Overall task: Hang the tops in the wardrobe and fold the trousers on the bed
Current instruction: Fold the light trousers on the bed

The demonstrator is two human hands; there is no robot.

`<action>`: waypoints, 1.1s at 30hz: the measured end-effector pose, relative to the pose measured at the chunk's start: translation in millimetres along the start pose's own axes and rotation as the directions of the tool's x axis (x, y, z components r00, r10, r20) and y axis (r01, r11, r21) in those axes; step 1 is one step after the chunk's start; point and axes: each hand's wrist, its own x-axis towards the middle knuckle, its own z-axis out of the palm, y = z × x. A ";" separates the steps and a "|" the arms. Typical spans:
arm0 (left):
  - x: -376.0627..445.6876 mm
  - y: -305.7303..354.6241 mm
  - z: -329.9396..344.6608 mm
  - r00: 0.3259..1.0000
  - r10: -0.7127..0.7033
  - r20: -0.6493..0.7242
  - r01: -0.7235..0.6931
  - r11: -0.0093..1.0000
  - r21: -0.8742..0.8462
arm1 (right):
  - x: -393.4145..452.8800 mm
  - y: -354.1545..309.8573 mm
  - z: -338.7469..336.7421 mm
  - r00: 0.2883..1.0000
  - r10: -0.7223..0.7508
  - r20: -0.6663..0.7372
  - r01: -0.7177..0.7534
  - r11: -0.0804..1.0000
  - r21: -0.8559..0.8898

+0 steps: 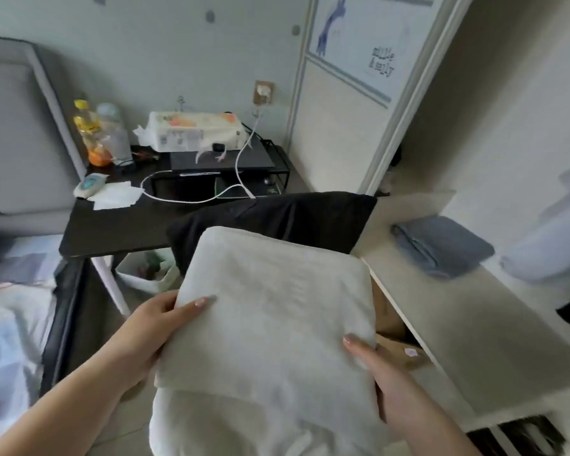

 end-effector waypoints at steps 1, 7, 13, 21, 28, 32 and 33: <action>12.6 2.2 18.2 0.999 -0.005 0.040 0.004 1.000 0.024 | -3.0 -2.4 -14.7 0.998 -0.014 -0.055 0.015 1.000 0.015; 85.4 7.9 121.3 0.971 -0.061 0.233 0.024 0.988 0.155 | -17.6 -10.9 -86.1 0.942 -0.038 -0.334 0.102 0.980 0.174; 180.2 15.4 214.7 0.930 -0.113 0.351 0.024 0.968 0.248 | 8.1 -36.7 -128.2 0.851 -0.020 -0.525 0.198 0.937 0.287; 304.5 23.6 312.2 0.879 -0.145 0.455 -0.063 0.910 0.410 | 58.0 -77.1 -158.5 0.729 0.029 -0.684 0.365 0.828 0.425; 370.0 28.0 374.9 0.879 -0.129 0.460 -0.136 0.855 0.500 | 104.9 -99.2 -188.4 0.709 0.075 -0.701 0.399 0.777 0.486; 407.1 26.8 415.3 0.879 -0.136 0.456 -0.158 0.820 0.550 | 126.7 -115.0 -220.8 0.727 0.071 -0.683 0.395 0.770 0.501; 418.0 26.7 426.6 0.878 -0.141 0.456 -0.164 0.809 0.565 | 133.7 -120.8 -230.5 0.726 0.069 -0.685 0.393 0.775 0.495</action>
